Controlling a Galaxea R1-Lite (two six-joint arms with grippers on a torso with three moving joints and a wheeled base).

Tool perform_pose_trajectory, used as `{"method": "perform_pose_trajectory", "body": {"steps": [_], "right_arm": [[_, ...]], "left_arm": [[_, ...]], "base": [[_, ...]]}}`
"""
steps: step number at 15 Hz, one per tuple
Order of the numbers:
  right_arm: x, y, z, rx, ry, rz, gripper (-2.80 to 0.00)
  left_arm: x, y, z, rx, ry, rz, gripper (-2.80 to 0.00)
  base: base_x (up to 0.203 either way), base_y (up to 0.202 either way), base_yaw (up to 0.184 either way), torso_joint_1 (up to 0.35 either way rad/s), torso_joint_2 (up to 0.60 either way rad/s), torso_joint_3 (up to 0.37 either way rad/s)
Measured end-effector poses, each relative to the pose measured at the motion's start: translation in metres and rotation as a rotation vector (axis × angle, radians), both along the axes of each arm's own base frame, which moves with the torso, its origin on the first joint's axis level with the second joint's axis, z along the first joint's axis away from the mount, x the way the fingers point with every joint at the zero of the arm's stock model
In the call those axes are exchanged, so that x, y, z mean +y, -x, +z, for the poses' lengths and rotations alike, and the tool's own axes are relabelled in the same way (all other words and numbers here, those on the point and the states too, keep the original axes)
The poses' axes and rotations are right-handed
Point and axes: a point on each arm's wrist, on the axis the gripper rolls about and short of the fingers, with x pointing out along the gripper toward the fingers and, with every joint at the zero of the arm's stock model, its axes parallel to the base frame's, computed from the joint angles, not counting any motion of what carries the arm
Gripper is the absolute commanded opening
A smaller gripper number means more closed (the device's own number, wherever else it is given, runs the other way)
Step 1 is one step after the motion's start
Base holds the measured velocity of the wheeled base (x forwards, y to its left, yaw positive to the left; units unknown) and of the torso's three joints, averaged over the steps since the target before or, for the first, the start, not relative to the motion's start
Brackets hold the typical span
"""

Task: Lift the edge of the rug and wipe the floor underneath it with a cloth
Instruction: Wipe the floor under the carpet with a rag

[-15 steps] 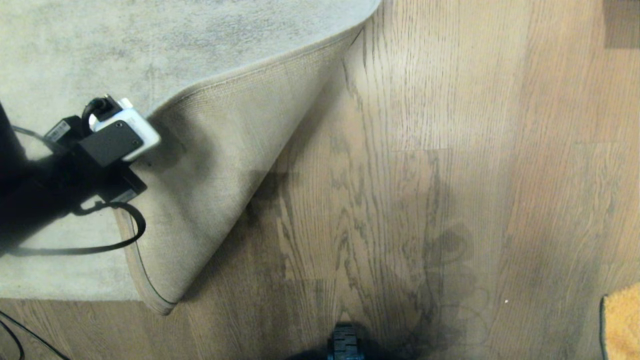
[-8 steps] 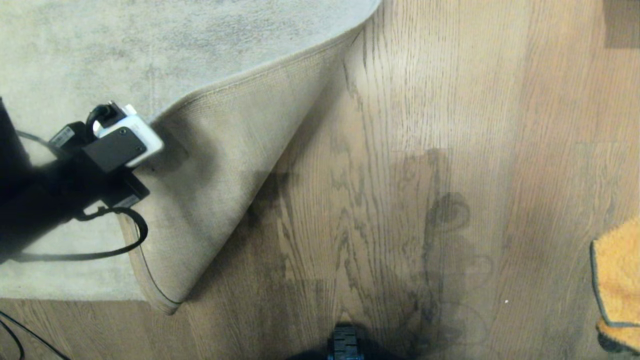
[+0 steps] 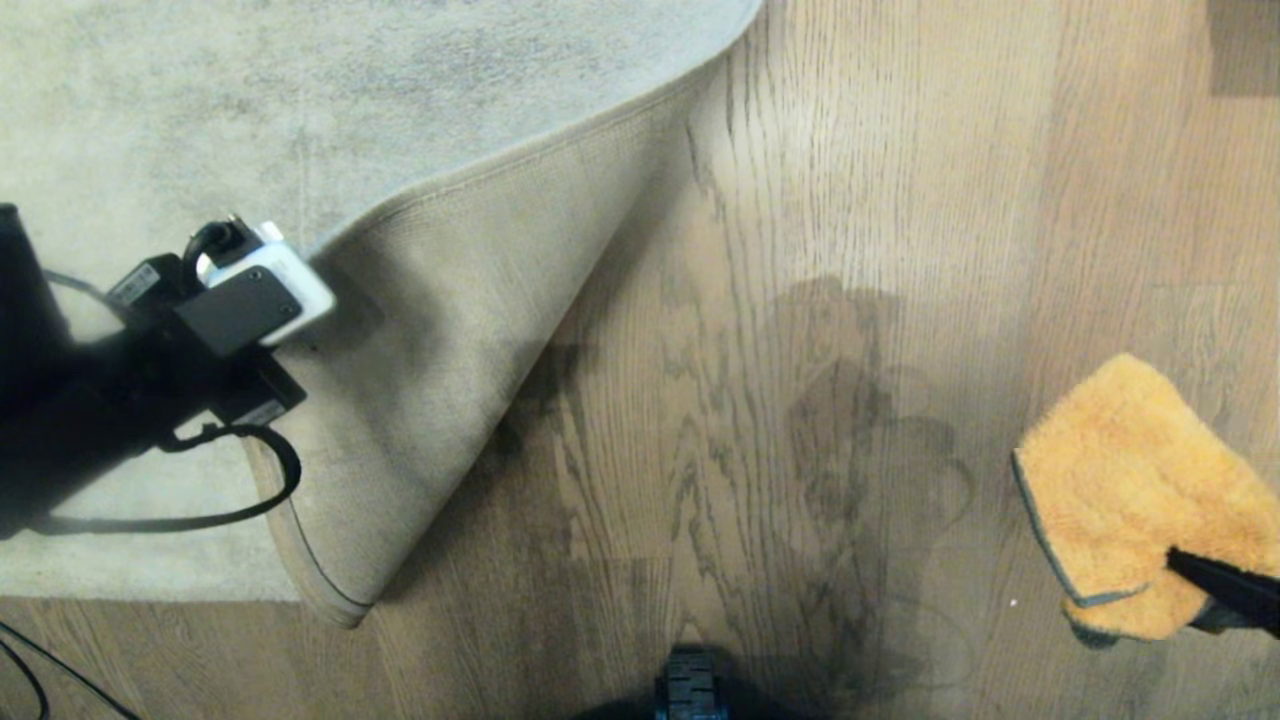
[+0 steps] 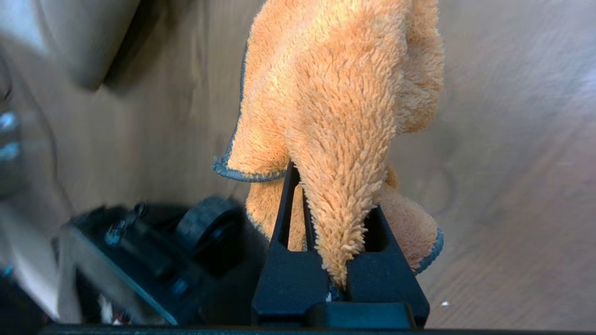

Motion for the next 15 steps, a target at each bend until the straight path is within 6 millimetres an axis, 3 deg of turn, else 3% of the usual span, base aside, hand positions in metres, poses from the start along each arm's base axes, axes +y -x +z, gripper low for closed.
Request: {"method": "perform_pose_trajectory", "body": {"steps": [4,8,15], "right_arm": [[0.013,-0.023,-0.003,0.051,0.038,0.116,-2.80],[0.038,-0.056,-0.002,0.056,0.046,0.242,-2.80],[0.119,-0.116,0.000,0.024,0.060,0.382,-2.80]], "left_arm": [[0.000,-0.001,-0.001,0.007,-0.001,-0.001,-2.80],[0.000,-0.002,-0.002,0.012,-0.002,0.001,-2.80],[0.000,-0.002,-0.004,0.016,-0.004,0.013,-2.80]], "base": [[0.000,0.000,0.000,0.000,0.00,0.000],[0.000,0.000,0.000,0.000,0.00,0.000],[0.000,0.000,0.000,0.000,0.00,0.000]]}}
